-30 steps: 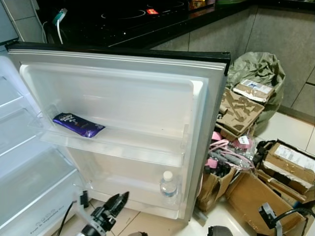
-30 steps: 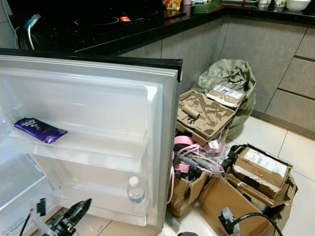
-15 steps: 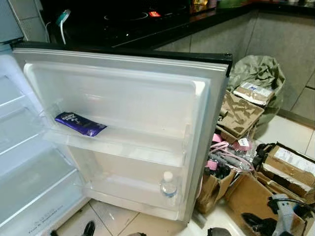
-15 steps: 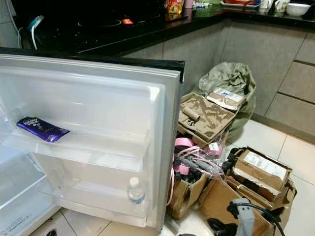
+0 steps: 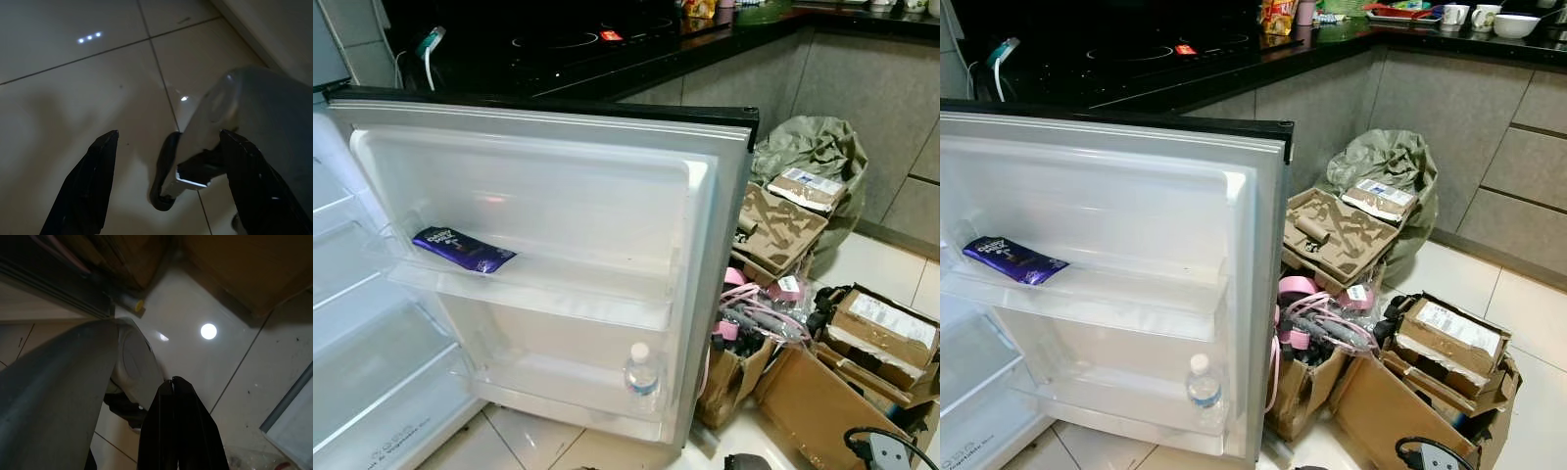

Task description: Restocking fridge

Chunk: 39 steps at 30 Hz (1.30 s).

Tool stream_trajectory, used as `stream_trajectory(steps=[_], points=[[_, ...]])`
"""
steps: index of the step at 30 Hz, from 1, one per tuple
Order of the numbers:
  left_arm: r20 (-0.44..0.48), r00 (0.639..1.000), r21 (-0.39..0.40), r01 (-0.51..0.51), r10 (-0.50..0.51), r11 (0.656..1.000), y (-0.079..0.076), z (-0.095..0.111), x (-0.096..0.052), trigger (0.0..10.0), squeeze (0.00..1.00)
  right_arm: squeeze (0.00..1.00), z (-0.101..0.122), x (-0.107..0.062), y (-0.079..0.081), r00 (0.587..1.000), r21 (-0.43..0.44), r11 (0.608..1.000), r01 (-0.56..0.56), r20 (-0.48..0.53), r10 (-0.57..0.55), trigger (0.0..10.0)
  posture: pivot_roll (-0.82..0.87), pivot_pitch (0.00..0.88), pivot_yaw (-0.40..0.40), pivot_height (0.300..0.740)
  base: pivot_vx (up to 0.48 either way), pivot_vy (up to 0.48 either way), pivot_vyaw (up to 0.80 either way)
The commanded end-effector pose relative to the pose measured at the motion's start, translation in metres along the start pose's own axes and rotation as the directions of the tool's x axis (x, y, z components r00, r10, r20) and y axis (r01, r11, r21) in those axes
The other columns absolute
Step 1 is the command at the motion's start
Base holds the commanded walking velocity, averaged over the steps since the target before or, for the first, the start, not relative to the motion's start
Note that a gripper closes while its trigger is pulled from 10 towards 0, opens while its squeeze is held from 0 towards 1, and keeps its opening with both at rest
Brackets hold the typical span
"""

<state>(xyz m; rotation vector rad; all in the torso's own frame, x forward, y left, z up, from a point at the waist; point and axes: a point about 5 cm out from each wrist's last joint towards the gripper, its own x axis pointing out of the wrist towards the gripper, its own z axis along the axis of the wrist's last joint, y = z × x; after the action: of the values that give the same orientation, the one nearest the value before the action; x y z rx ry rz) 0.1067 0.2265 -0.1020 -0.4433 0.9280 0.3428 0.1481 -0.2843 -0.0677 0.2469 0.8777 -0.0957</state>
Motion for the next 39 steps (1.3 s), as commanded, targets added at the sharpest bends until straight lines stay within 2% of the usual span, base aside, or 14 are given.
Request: stream_trajectory(steps=[1,6,16,21,28,33,39], points=[[-0.030,0.999,0.013,0.024,-0.024,1.000,-0.009,-0.006,0.002,10.0,0.00,0.00,-0.010,0.001,0.005,0.999,0.006,1.000,-0.010,-0.036,0.010,10.0,-0.12,0.000,0.002,0.590,0.000,0.000,0.00],[-0.046,0.999,0.037,0.030,-0.028,0.999,-0.014,-0.005,0.003,10.0,0.00,0.00,-0.019,-0.001,0.005,0.998,0.020,1.000,0.010,-0.069,-0.009,10.0,-0.12,0.000,0.003,0.619,0.000,0.000,0.00],[-0.082,0.997,0.046,0.008,-0.005,0.999,-0.011,-0.010,0.002,10.0,0.00,0.00,-0.023,-0.002,0.004,0.997,0.044,0.999,0.031,-0.079,-0.028,10.0,-0.13,0.000,0.007,0.663,0.000,0.000,0.00],[-0.099,0.995,0.055,0.008,-0.002,0.998,-0.011,-0.014,0.001,10.0,0.00,0.00,-0.026,-0.002,0.003,0.993,0.027,0.998,0.063,-0.099,-0.060,10.0,-0.13,0.000,0.007,0.663,0.000,0.000,0.00],[-0.117,0.993,0.071,0.030,-0.022,0.997,-0.014,-0.016,0.002,10.0,0.00,0.00,-0.026,-0.002,0.002,0.993,0.036,0.997,0.070,-0.096,-0.066,10.0,-0.13,0.000,0.007,0.663,-0.449,0.000,0.00],[-0.112,0.994,0.072,0.015,-0.007,0.997,-0.012,-0.014,0.002,10.0,0.00,0.00,-0.024,-0.003,0.000,0.994,0.025,0.997,0.071,-0.088,-0.068,10.0,-0.13,0.000,0.008,0.663,0.000,0.000,0.00],[-0.109,0.994,0.077,0.013,-0.005,0.997,-0.012,-0.013,0.002,10.0,0.00,0.00,-0.020,-0.003,0.001,0.998,0.058,0.998,0.029,-0.064,-0.025,10.0,-0.13,0.000,0.005,0.678,0.000,0.000,0.00]])
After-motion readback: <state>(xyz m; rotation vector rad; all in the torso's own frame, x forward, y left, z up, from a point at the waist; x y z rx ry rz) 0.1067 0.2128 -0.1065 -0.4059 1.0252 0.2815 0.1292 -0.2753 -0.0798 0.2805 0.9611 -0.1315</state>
